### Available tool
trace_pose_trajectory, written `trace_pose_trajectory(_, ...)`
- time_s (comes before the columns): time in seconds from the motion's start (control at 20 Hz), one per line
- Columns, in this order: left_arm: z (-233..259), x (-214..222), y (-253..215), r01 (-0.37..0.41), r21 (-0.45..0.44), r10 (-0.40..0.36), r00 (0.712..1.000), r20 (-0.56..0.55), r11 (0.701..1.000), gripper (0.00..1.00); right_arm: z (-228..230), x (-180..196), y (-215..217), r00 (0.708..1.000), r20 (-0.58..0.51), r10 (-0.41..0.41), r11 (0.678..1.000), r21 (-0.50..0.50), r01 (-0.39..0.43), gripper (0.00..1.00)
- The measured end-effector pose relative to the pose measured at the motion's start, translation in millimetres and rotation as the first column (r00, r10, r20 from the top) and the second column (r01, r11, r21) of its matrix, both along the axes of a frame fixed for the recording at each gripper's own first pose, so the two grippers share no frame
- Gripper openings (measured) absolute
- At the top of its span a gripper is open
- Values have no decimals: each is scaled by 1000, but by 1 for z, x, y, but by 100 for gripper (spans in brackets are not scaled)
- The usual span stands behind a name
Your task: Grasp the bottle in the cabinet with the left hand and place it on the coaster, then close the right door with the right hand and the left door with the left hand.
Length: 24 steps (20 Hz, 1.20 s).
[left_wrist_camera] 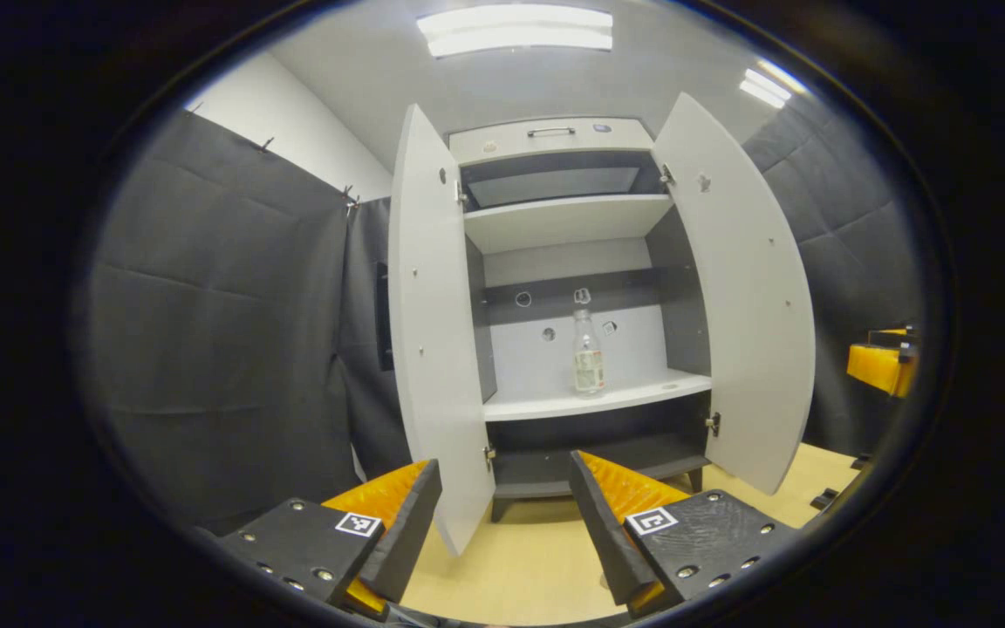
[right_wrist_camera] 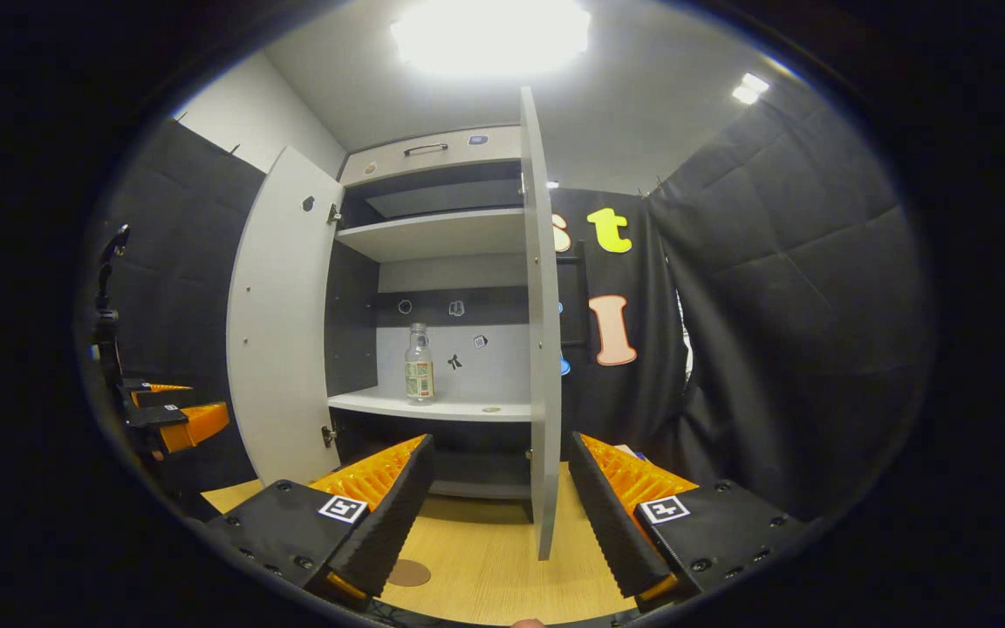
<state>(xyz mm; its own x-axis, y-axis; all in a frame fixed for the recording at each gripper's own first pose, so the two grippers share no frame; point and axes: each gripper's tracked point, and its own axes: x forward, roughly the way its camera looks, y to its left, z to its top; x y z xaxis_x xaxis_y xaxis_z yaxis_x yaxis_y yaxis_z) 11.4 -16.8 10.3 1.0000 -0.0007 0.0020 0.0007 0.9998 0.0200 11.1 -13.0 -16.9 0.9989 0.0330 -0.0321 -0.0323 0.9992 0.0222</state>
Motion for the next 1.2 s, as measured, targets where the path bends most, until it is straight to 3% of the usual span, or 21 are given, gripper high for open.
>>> trace_pose_trajectory(0.7, 43, 55, -77, 25, -14, -25, 1000, 6, 1000, 85, -19, -1, -81, 999, -16, 30, 999, -37, -31, 98)
trace_pose_trajectory(1.2, 79, 149, -97, 135, -62, -133, 991, 24, 989, 87, -24, 19, -107, 997, -19, -78, 996, -44, 77, 98)
